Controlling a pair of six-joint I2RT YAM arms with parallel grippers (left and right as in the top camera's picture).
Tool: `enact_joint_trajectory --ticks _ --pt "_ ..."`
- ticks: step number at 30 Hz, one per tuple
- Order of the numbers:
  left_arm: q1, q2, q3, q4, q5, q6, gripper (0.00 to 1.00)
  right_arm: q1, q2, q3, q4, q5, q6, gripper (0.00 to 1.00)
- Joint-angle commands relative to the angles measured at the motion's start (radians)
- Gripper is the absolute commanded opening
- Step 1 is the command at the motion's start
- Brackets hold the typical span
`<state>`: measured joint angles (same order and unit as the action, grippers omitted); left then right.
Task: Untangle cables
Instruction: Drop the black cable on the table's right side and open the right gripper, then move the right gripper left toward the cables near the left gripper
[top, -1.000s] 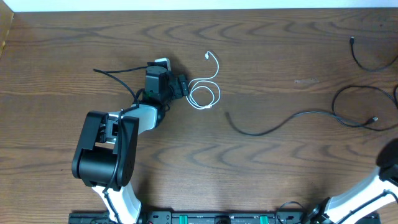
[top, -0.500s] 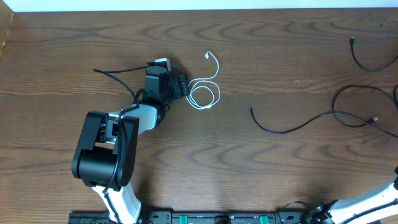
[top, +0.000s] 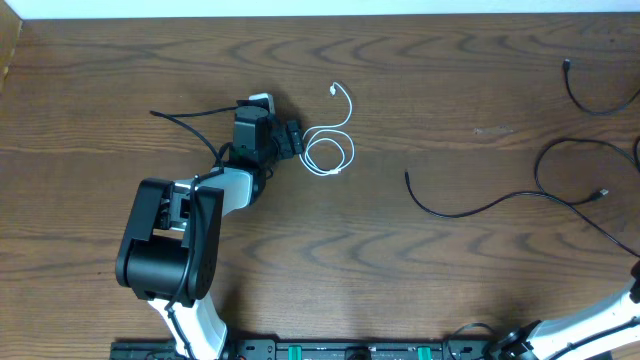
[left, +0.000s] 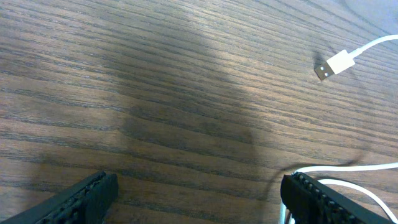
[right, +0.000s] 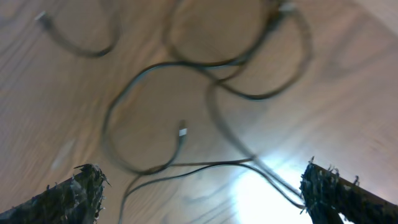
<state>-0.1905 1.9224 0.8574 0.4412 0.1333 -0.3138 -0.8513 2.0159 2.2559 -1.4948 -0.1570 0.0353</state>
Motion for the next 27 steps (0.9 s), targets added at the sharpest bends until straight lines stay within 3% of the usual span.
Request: enact_joint_trajectory --ticks 1,8,16,27 --pt "0.003 0.004 -0.002 -0.018 0.016 0.002 0.89 0.097 -0.001 -0.001 -0.014 -0.097 -0.125 0.99" --pt "0.003 0.004 -0.002 -0.018 0.016 0.002 0.89 0.325 -0.001 -0.022 -0.033 -0.067 -0.205 0.99" --pt "0.003 0.004 -0.002 -0.019 0.016 0.002 0.89 0.560 -0.001 -0.225 -0.017 -0.042 -0.514 0.99" --pt "0.003 0.004 -0.002 -0.018 0.016 0.002 0.89 0.755 -0.001 -0.482 0.055 -0.223 -0.681 0.99"
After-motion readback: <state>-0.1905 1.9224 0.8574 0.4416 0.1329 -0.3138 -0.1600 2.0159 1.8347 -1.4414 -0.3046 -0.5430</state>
